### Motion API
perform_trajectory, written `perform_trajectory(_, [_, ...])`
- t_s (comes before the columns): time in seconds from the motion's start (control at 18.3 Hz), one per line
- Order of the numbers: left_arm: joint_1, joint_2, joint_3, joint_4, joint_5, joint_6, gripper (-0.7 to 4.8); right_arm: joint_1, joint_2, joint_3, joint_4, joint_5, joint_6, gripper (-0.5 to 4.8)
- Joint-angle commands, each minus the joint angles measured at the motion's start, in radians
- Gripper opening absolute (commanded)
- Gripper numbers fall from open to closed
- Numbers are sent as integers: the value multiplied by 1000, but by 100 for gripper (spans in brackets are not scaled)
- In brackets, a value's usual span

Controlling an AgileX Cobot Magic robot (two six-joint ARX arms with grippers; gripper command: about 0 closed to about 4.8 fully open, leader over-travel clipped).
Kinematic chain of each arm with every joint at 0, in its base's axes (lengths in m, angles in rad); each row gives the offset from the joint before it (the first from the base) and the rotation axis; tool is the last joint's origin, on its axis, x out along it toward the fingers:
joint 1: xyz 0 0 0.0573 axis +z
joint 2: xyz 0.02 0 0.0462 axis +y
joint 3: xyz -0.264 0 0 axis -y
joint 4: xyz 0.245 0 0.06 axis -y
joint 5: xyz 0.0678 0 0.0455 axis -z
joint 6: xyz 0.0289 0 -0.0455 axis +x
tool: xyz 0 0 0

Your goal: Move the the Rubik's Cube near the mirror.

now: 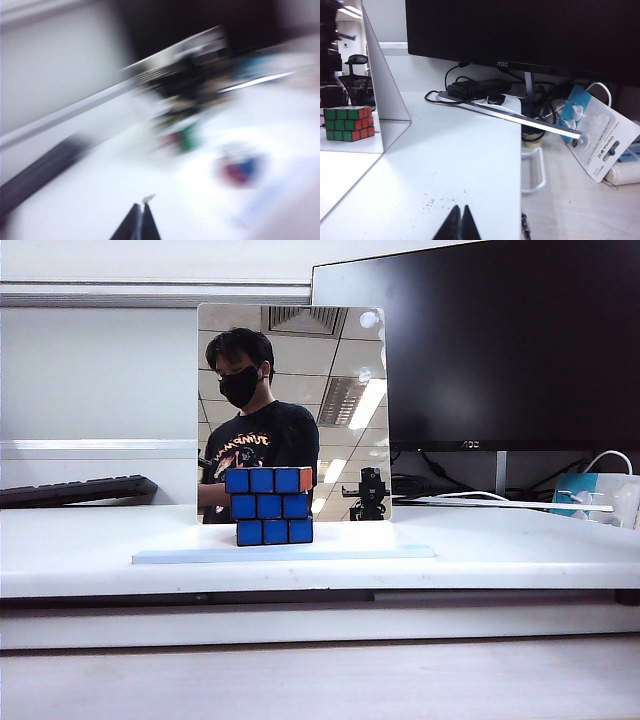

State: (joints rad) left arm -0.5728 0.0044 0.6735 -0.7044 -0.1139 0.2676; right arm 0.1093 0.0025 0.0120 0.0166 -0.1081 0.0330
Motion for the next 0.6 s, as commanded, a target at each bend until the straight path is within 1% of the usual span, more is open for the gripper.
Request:
perform_trajectory(0.05, [319,0,-95,145,220,-18,-4,0,0,-5,13,-2,0,0])
perform_trajectory(0.11, [440,0,-146,212,323,-37,-4,0,0,-5,13,-2,0,0])
perform_trajectory(0.16, [542,0,-203,289,414,-71,-4,0,0,-5,13,-2,0,0])
perform_trajectory(0.22, [611,0,-255,364,461,-114,-4,0,0,-5,13,-2,0,0])
perform_trajectory(0.27, [665,0,-332,476,481,-176,-4,0,0,-5,13,-2,0,0])
perform_trajectory(0.33, [686,0,-399,571,473,-218,-4,0,0,-5,13,-2,0,0])
perform_trajectory(0.44, [692,0,-501,703,450,-256,-4,0,0,-5,13,-2,0,0])
perform_trajectory(0.49, [692,0,-571,789,404,-299,-4,0,0,-5,13,-2,0,0])
perform_trajectory(0.55, [692,0,-596,818,380,-321,-4,-1,0,-4,14,-2,0,0])
perform_trajectory(0.6, [692,0,-639,851,320,-367,-4,-1,0,-5,13,-2,0,0])
